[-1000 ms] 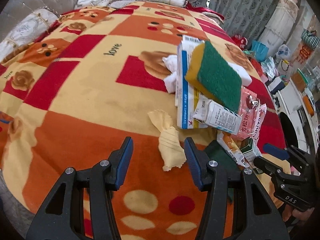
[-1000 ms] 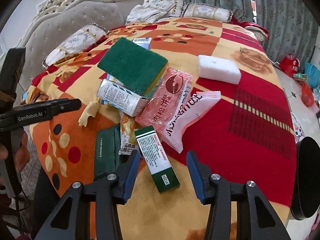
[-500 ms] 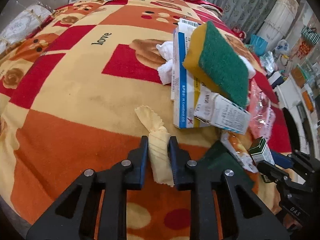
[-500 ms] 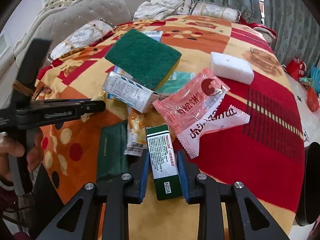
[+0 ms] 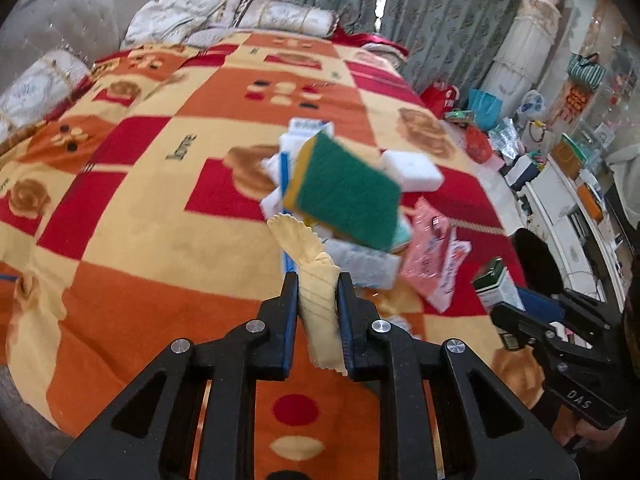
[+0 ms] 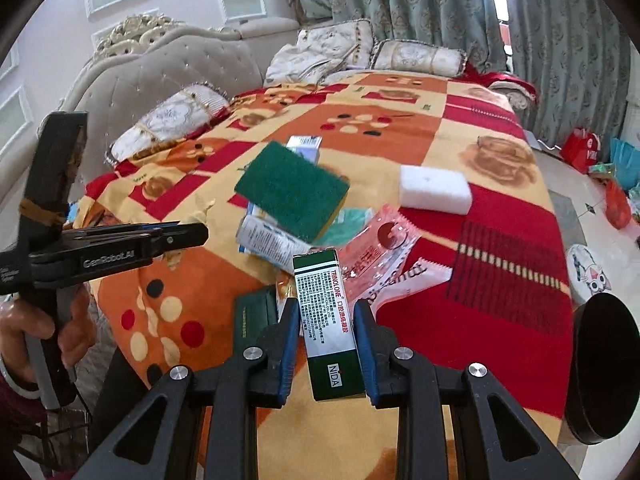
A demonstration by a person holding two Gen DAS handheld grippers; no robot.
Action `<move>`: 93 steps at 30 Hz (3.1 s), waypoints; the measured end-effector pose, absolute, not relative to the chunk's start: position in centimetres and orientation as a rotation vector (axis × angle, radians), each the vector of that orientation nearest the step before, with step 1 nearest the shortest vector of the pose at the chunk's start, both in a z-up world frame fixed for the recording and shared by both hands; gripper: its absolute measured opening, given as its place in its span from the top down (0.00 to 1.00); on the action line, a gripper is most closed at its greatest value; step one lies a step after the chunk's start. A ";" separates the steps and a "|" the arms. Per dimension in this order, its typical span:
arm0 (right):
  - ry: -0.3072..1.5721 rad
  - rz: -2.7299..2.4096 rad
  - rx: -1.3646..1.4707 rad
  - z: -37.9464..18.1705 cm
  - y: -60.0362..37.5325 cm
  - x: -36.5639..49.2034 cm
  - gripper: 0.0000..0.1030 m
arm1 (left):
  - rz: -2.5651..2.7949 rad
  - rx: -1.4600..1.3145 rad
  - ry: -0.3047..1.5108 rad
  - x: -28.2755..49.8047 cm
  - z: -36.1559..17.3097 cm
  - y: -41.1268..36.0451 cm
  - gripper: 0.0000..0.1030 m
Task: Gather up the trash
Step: 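Lift both held items and carry them over the black bin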
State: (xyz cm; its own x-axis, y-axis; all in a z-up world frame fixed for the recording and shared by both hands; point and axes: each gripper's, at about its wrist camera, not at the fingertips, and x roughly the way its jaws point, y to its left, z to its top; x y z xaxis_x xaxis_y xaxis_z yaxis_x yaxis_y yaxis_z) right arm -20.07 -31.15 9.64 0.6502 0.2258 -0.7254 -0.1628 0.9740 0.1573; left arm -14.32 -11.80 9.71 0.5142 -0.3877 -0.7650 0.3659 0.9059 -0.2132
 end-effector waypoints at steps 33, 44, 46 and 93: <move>0.728 0.095 0.161 13.2 -36.5 -22.0 0.75 | -0.514 0.090 0.793 -16.6 13.7 -19.8 0.84; 0.722 0.000 0.187 13.3 -41.1 -23.1 0.75 | -0.609 0.128 0.795 -17.0 13.9 -25.5 0.84; 0.721 -0.020 0.190 13.4 -42.1 -23.3 0.75 | -0.631 0.132 0.801 -17.0 13.7 -26.8 0.84; 0.800 -0.352 0.422 7.1 -62.7 -27.3 0.75 | -0.910 0.179 0.979 -17.5 7.9 -49.0 0.84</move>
State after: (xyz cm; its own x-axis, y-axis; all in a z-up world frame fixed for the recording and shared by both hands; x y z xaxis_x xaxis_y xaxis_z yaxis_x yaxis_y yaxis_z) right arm -27.30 -62.73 7.05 0.6467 -0.1437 -0.7491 0.4555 0.8605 0.2282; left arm -17.48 -49.03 7.91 0.2338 -0.5828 -0.7782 0.7335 0.6312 -0.2523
